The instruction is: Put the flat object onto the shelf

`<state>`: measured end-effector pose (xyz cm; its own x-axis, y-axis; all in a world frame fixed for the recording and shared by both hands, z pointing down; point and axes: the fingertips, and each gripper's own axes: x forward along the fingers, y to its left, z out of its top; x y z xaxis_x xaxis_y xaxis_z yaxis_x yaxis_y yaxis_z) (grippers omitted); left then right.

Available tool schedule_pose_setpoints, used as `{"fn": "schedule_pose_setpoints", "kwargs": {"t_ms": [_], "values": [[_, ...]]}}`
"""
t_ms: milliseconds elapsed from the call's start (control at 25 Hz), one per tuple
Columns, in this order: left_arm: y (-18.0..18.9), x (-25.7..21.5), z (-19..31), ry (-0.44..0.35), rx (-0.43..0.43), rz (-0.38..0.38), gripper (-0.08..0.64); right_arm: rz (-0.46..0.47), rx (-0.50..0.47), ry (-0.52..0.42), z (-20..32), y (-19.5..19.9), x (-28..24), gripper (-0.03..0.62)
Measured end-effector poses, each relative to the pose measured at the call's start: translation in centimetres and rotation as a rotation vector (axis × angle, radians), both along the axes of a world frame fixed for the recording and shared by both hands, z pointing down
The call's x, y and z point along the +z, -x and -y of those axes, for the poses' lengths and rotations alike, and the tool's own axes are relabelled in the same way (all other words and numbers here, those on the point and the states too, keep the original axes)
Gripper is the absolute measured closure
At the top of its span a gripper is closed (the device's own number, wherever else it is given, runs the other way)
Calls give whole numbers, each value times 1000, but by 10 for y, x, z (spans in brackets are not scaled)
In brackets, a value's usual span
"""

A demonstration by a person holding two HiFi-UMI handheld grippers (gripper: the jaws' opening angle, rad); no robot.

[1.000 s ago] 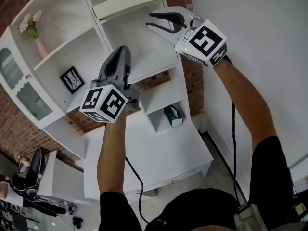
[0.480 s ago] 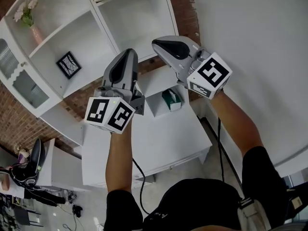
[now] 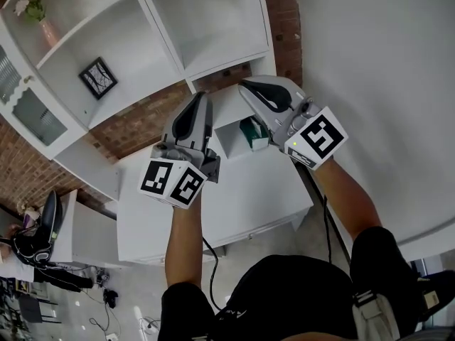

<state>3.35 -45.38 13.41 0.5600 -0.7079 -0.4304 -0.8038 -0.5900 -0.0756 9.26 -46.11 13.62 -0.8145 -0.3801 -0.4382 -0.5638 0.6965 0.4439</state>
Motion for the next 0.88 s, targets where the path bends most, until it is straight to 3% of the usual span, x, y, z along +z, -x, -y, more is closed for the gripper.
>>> {"fn": "schedule_pose_setpoints", "kwargs": {"t_ms": [880], "values": [[7, 4, 1, -5, 0, 3, 562, -44, -12, 12, -1, 10, 14, 594]]}}
